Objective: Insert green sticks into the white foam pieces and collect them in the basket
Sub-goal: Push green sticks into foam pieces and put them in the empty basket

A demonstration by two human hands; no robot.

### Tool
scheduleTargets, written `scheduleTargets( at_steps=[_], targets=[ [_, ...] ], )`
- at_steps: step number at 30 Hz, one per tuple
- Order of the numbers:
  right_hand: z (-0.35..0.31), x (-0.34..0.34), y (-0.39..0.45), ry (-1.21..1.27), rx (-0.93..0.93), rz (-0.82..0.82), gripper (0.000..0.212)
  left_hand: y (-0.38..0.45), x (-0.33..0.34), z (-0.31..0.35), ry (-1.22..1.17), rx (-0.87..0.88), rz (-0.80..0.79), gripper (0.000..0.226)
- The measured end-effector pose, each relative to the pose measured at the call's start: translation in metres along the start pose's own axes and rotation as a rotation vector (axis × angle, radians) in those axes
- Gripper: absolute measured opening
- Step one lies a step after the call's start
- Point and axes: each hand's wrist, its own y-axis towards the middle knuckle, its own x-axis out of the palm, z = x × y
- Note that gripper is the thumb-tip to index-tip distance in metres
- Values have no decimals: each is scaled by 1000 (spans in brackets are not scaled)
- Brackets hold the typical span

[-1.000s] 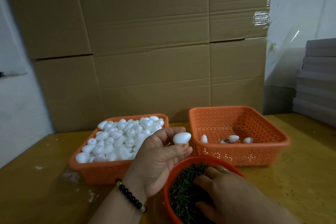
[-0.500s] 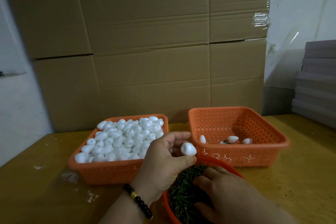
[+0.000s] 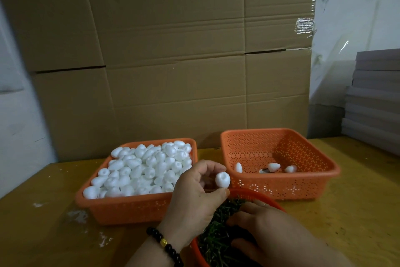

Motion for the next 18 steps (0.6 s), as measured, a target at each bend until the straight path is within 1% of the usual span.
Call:
scheduleTargets(
  at_steps=[4,9,11,15,18],
  targets=[
    [-1,-2,0,42,0,32,38,0,4,-2,32,-6,-26,42],
    [-3,-7,-2,92,32,93,26,0,7,-2,64,36,-59,45],
    [-4,-8,-4,126,54,135,21,0,7,-3,63,37,-76,40],
    [-6,-10,-9,245,158,265,16,0,9,-4,44,23,-79,30],
    [-5,-12,-10,310,161,310,15,1,7,-6,41,29,-95,26]
  ],
)
